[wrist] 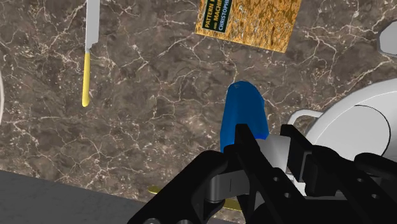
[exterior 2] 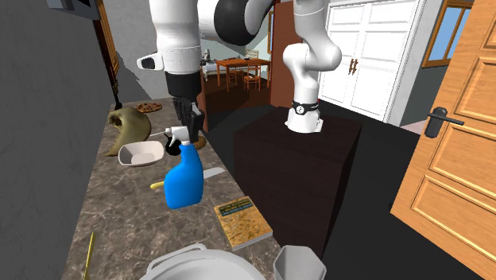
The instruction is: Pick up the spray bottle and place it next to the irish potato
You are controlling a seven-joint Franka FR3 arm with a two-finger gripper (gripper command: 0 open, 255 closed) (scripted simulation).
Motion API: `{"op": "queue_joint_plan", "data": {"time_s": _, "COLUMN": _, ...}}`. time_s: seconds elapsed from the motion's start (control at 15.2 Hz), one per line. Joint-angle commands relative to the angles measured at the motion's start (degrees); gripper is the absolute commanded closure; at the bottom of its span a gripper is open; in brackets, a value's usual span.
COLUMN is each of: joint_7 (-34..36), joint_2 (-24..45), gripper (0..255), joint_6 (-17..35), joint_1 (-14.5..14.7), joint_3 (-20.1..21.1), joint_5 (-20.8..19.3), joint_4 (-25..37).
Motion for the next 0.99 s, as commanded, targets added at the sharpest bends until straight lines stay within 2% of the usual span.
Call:
{"op": "queue_joint_plan", "data": {"time_s": 0.0, "joint_7": -0.05, "joint_2": -0.69, "gripper": 255, "joint_6": -1.25, "joint_1": 0.01, "joint_3": -0.01, "joint_5": 0.00, "joint_4": 0.55}}
{"op": "queue_joint_plan", "data": {"time_s": 0.92, "joint_7": -0.44, "joint_2": -3.69, "gripper": 255, "joint_6": -10.76, "joint_1": 0.06, "joint_3": -0.04, "joint_5": 0.01, "joint_4": 7.07}}
